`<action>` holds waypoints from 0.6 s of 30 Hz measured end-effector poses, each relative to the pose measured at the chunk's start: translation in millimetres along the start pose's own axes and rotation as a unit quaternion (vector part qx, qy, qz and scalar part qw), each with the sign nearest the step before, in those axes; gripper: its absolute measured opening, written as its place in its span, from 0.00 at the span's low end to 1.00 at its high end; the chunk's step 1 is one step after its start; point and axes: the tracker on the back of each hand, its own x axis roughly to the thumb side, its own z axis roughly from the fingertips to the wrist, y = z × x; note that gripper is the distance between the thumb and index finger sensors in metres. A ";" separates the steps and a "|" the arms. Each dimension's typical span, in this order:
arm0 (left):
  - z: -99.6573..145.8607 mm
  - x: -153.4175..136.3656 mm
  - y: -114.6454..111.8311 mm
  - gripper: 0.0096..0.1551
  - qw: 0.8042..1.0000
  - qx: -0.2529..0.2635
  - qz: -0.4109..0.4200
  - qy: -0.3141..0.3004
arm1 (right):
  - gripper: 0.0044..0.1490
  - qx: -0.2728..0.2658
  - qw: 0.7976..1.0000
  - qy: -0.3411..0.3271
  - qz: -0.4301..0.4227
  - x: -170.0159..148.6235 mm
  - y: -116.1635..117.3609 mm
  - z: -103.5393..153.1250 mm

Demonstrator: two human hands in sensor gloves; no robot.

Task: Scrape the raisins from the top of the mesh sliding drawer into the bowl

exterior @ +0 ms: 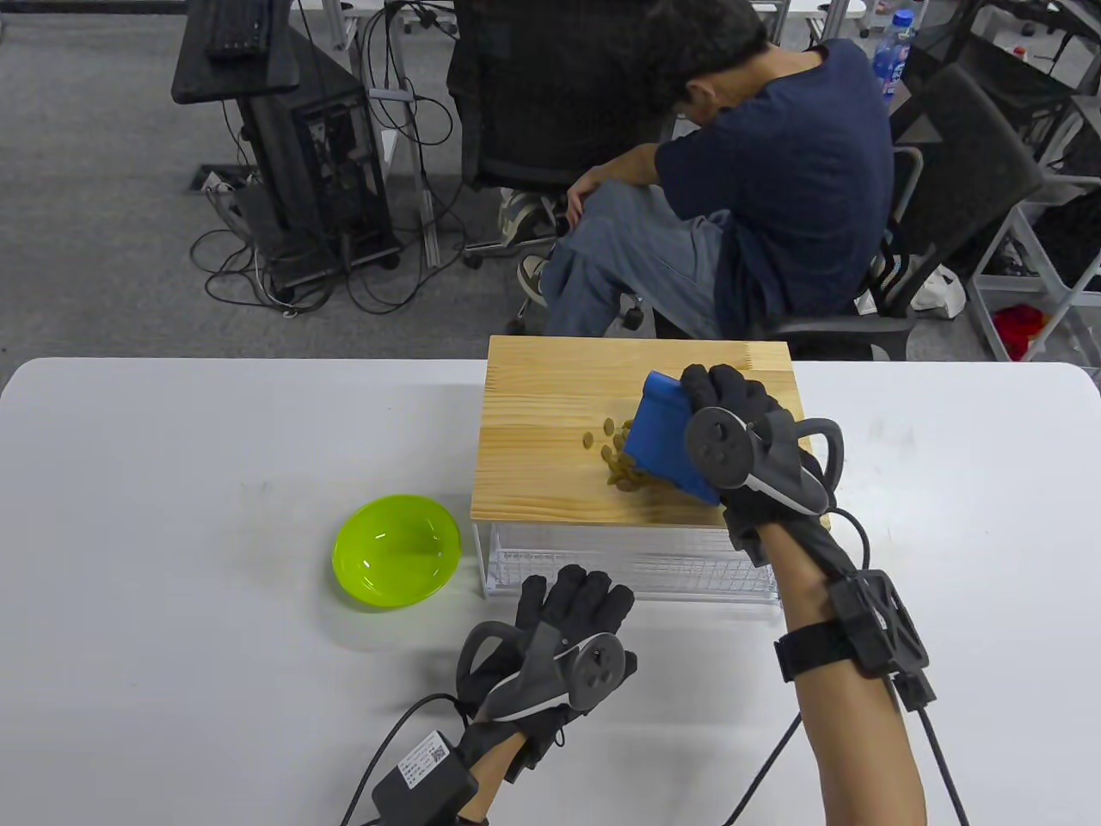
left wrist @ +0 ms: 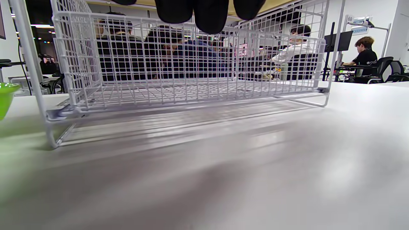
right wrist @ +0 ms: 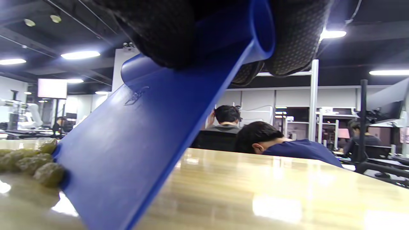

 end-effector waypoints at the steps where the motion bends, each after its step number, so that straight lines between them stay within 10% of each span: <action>1: -0.1 0.1 -0.2 0.42 1.000 -0.001 -0.001 0.000 | 0.38 -0.003 1.000 -0.008 0.000 1.7 -0.6 1.1; 9: 0.0 0.7 -0.4 0.42 1.000 -0.006 -0.002 -0.004 | 0.38 -0.021 0.997 -0.070 -0.028 5.1 -3.5 3.6; 18: -1.3 -0.2 -0.6 0.42 1.000 -0.013 0.001 -0.002 | 0.38 -0.026 0.989 0.141 0.048 -21.0 -1.6 -21.0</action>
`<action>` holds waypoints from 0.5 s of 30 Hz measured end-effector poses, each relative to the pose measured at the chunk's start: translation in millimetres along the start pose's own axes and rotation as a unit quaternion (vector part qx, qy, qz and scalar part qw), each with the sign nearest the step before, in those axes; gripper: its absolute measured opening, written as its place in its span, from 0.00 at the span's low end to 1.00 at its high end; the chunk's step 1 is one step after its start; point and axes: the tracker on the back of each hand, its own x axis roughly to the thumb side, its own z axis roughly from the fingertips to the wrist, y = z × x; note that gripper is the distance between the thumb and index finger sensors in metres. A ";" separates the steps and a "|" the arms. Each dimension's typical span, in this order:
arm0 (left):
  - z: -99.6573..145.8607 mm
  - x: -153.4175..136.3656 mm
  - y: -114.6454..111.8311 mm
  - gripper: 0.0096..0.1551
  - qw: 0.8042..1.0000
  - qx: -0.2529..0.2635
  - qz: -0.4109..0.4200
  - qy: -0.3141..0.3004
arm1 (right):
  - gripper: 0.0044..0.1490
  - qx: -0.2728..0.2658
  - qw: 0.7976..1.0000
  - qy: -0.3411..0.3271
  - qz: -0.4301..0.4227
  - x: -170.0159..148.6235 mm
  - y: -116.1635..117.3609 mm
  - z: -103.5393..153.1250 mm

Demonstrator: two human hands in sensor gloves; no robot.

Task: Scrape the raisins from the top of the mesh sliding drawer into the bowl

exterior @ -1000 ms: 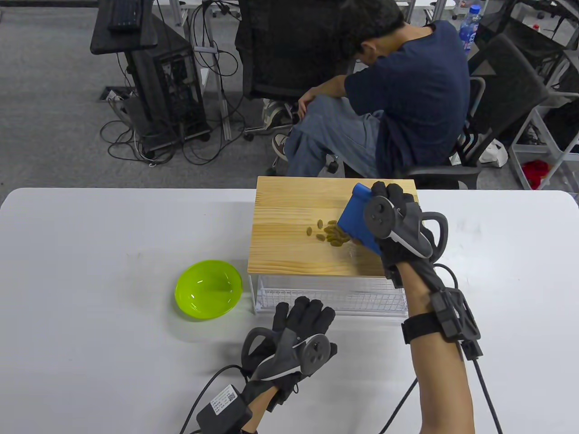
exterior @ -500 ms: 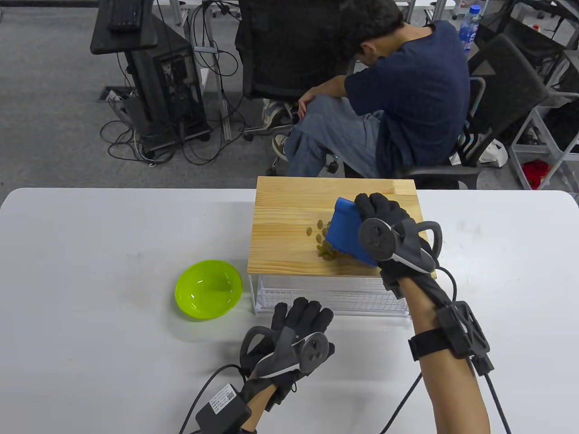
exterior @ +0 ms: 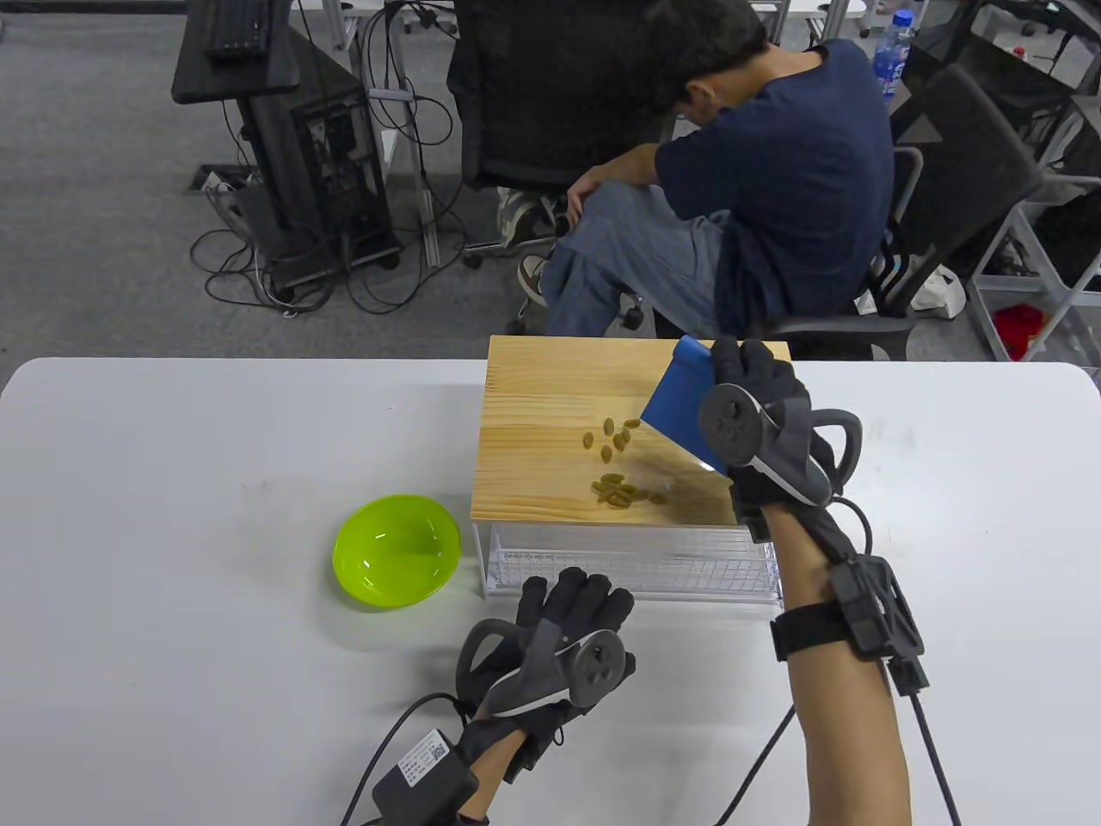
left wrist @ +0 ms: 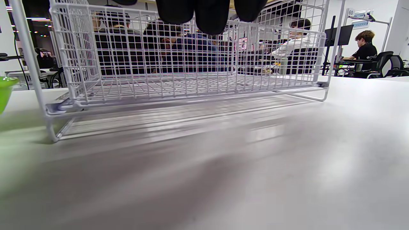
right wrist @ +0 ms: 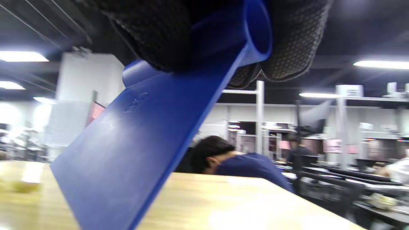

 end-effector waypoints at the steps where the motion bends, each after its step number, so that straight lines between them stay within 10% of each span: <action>1: 0.1 0.1 0.2 0.42 1.000 0.000 -0.001 0.000 | 0.38 0.011 1.000 0.009 0.010 1.3 2.5 -3.1; 15: -1.8 -1.3 -0.9 0.41 1.000 -0.009 0.000 -0.002 | 0.37 0.003 0.998 -0.065 -0.018 41.4 17.8 -18.2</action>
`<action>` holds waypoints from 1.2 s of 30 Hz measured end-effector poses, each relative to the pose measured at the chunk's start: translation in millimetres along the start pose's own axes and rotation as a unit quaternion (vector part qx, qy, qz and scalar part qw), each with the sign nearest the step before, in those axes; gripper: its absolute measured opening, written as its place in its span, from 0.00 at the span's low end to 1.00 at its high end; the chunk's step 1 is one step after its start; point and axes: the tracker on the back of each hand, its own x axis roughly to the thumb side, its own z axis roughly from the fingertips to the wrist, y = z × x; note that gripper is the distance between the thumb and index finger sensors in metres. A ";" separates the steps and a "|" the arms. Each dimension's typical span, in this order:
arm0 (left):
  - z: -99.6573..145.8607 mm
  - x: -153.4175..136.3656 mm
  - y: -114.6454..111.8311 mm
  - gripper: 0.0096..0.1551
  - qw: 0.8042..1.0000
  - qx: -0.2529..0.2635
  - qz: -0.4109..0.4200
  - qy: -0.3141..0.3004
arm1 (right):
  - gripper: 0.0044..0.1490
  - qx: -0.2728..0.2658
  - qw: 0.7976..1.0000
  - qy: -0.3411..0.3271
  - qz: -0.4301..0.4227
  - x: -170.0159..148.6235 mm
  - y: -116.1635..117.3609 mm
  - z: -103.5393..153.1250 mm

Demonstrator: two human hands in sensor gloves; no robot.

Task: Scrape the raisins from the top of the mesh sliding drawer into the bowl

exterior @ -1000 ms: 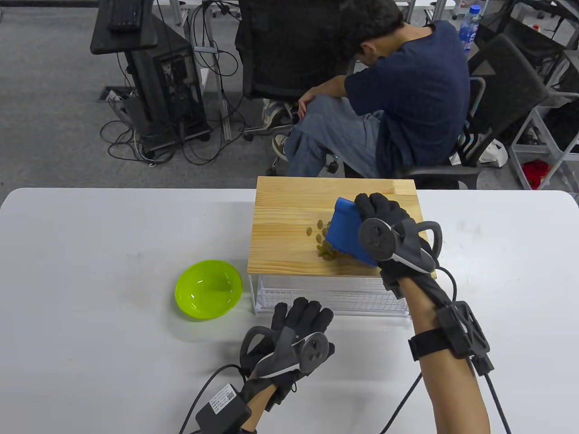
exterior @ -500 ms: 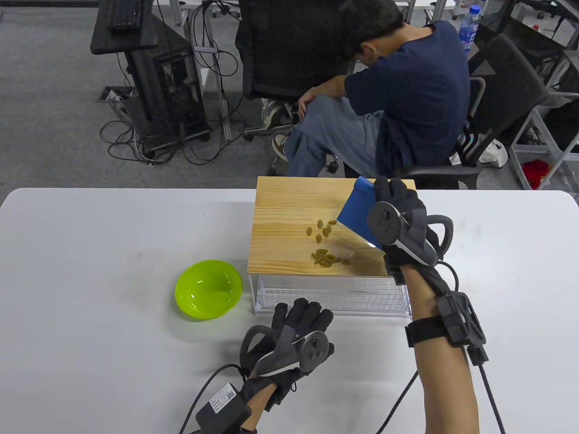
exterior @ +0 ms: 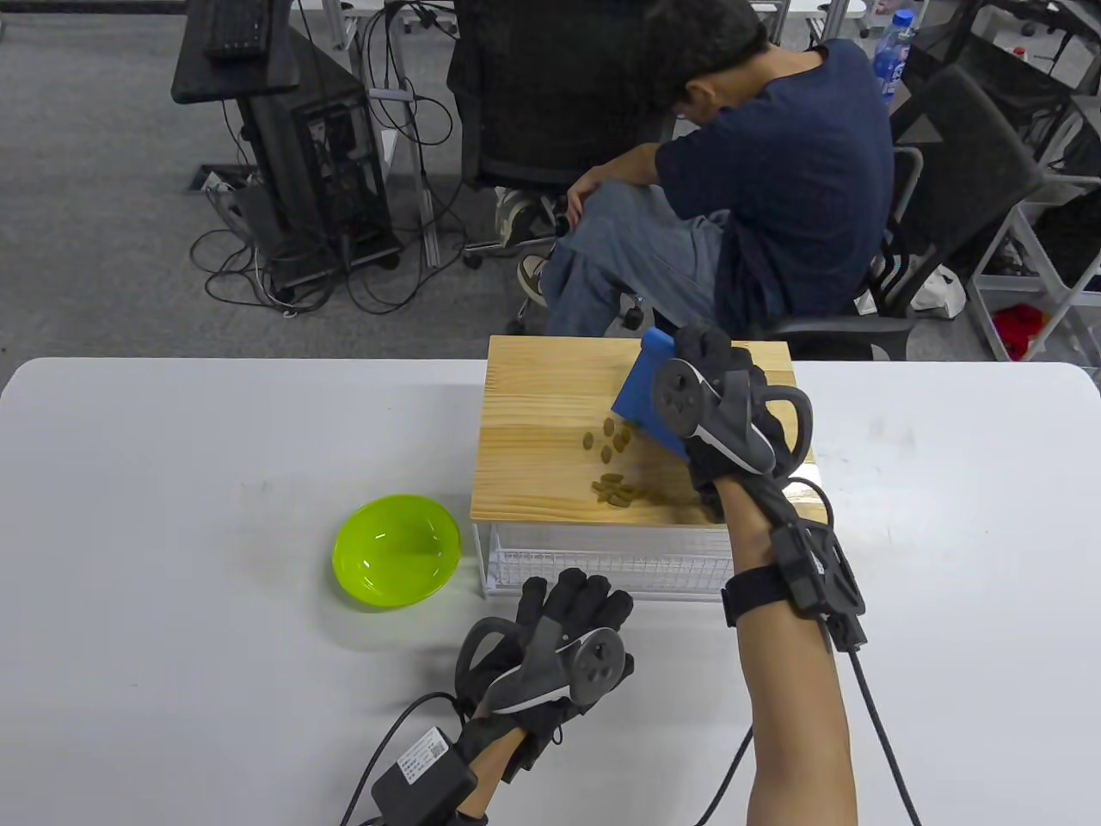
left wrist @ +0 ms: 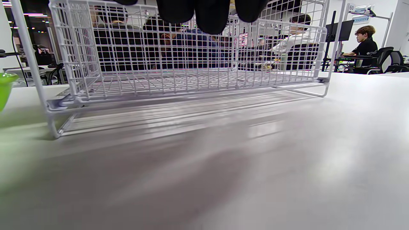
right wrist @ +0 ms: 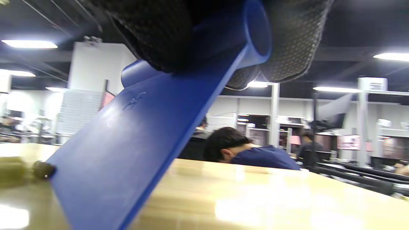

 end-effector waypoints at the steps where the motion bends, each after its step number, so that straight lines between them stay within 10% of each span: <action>1: -0.2 -0.1 0.0 0.41 1.000 0.000 0.000 0.000 | 0.37 -0.004 1.000 -0.010 -0.008 3.2 -0.1 1.0; 15: -1.2 -0.1 -1.1 0.41 1.000 -0.007 0.003 -0.001 | 0.37 -0.032 0.980 -0.187 -0.066 26.2 -11.3 24.4; 36: -2.4 2.0 -2.2 0.41 1.000 -0.015 -0.003 -0.002 | 0.37 -0.032 0.970 -0.222 -0.095 20.6 -15.6 38.5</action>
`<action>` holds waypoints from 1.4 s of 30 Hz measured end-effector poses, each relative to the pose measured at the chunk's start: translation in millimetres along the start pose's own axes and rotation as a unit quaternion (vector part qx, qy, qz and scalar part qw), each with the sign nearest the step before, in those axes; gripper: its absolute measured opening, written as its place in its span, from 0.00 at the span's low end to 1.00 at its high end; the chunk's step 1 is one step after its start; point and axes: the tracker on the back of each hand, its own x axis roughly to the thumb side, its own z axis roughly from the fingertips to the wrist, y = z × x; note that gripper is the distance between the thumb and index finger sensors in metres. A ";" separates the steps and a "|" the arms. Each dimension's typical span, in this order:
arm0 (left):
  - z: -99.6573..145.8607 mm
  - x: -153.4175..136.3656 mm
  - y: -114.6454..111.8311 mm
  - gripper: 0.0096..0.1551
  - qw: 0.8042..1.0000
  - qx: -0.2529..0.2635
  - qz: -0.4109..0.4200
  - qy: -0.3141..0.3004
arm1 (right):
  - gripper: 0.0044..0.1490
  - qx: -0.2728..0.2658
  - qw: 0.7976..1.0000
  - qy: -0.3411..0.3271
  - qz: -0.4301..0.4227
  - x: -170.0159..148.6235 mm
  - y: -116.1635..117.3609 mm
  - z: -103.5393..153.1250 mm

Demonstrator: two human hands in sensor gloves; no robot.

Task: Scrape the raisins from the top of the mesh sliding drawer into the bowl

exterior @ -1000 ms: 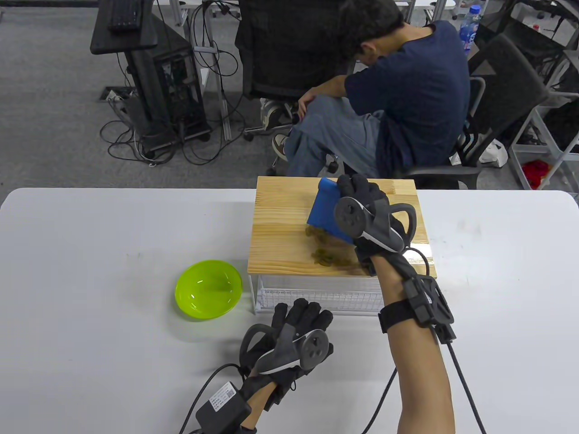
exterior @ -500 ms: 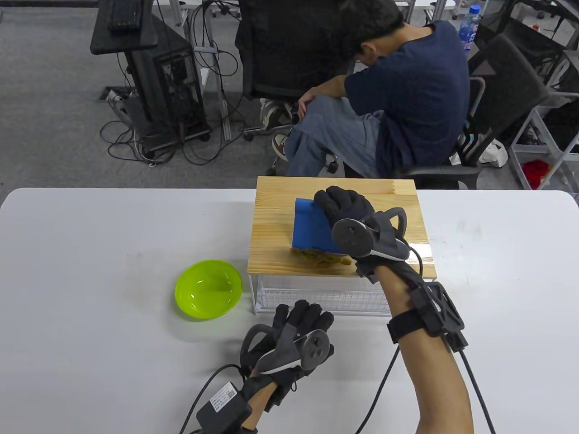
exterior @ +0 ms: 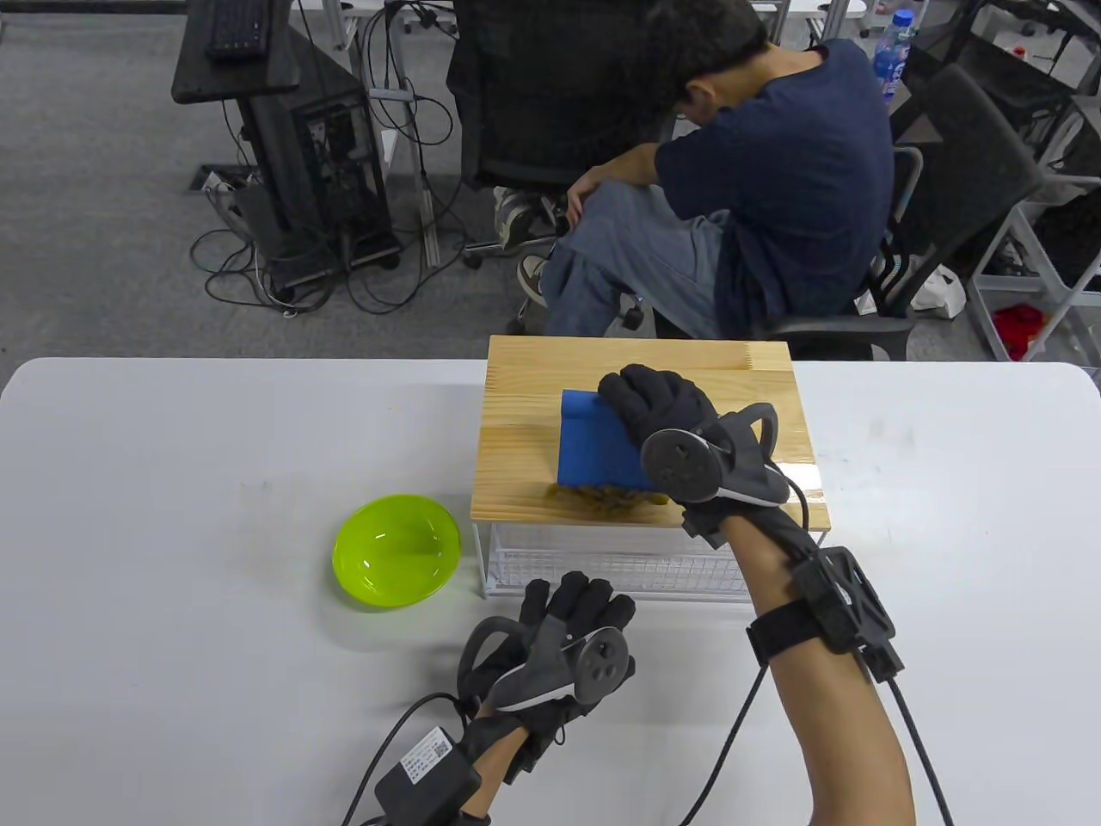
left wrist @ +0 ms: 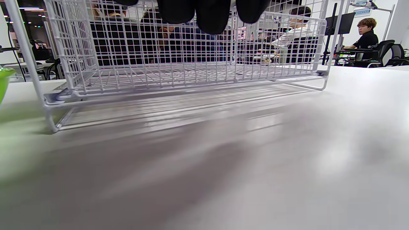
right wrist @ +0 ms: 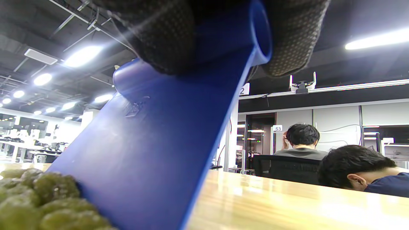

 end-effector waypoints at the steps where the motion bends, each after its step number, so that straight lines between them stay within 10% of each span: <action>1: 0.0 0.0 0.0 0.41 1.000 0.000 0.000 0.000 | 0.37 -0.001 1.000 -0.001 0.000 0.2 -0.1 0.4; 10: 0.8 -3.4 1.0 0.41 1.000 0.012 0.003 0.005 | 0.37 -0.060 0.997 0.031 0.024 -5.7 -15.8 14.3; 19: 2.7 -7.9 4.7 0.41 0.999 0.045 0.001 0.019 | 0.38 -0.112 0.993 0.042 -0.002 1.8 -51.8 103.8; 33: 6.2 -9.0 1.7 0.42 0.998 0.049 -0.036 0.006 | 0.37 -0.030 0.998 0.060 0.009 -7.2 40.9 207.4; 42: 46.0 -35.1 66.8 0.40 0.976 0.215 0.030 -0.003 | 0.37 -0.008 0.998 0.069 -0.010 -4.6 53.8 213.7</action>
